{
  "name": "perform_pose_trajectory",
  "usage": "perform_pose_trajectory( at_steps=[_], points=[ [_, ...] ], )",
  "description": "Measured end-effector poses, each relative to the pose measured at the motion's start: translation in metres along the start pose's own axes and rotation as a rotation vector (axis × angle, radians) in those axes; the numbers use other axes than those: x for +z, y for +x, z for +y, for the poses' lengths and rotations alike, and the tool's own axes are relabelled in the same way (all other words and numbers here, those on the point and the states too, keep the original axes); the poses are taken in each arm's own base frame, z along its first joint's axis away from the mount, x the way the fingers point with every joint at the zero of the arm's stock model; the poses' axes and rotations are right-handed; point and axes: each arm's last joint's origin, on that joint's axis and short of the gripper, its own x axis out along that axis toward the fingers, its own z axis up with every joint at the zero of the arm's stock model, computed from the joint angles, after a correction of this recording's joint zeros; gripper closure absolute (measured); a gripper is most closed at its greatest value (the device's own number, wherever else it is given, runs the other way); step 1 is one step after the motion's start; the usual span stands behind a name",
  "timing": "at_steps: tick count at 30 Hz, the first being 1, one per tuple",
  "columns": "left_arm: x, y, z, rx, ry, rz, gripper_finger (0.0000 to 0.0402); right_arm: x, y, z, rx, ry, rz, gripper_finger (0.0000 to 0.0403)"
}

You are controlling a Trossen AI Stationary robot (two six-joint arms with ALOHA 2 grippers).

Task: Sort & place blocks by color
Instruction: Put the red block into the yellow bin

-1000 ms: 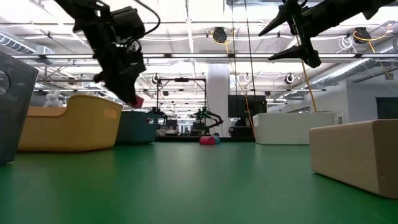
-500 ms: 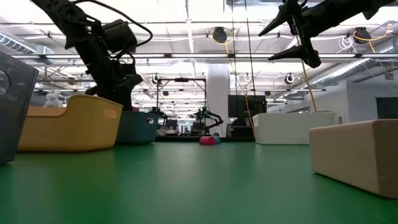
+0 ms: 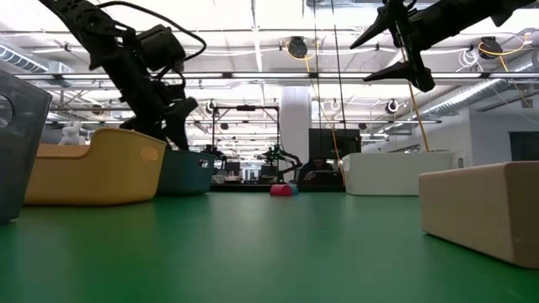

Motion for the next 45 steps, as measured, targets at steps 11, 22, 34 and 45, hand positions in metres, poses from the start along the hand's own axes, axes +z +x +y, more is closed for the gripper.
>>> perform_pose_trajectory(
  at_steps=[11, 22, 34, 45],
  points=[
    [0.018, -0.009, -0.029, -0.259, 0.095, -0.227, 0.0160, 0.000, 0.000, 0.000, 0.000, 0.000, 0.000, 0.0124],
    [0.015, -0.013, -0.066, -0.383, 0.350, -0.416, 0.0160, 0.000, 0.000, 0.000, 0.000, 0.000, 0.000, 0.0124],
    [-0.003, 0.015, -0.095, -0.457, 0.355, -0.443, 0.0160, 0.000, 0.000, 0.000, 0.000, 0.000, 0.000, 0.0124],
    [0.000, 0.036, -0.116, -0.467, 0.325, -0.402, 0.0160, 0.000, 0.000, 0.000, 0.000, 0.000, 0.000, 0.0124]
  ],
)
